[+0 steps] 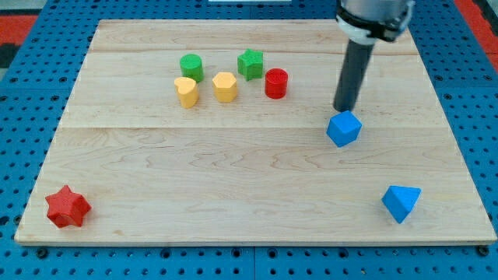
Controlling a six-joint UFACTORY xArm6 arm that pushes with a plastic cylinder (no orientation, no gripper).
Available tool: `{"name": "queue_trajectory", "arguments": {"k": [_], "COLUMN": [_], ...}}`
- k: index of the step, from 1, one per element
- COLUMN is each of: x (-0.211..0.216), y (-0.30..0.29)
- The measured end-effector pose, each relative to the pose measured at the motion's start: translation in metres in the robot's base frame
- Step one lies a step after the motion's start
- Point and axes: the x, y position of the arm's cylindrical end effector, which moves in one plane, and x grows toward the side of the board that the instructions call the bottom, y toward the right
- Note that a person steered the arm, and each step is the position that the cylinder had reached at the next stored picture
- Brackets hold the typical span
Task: Push the blue cube to the down side of green star
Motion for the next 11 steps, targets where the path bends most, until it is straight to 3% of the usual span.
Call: {"name": "queue_trajectory", "arguments": {"k": [2,3,4,5,7,8,9,11], "x": [0.033,0.043,0.057,0.095,0.039,0.055,0.097,0.038], "y": [-0.033,0.05,0.058,0.027,-0.084,-0.104,-0.109,-0.13]}}
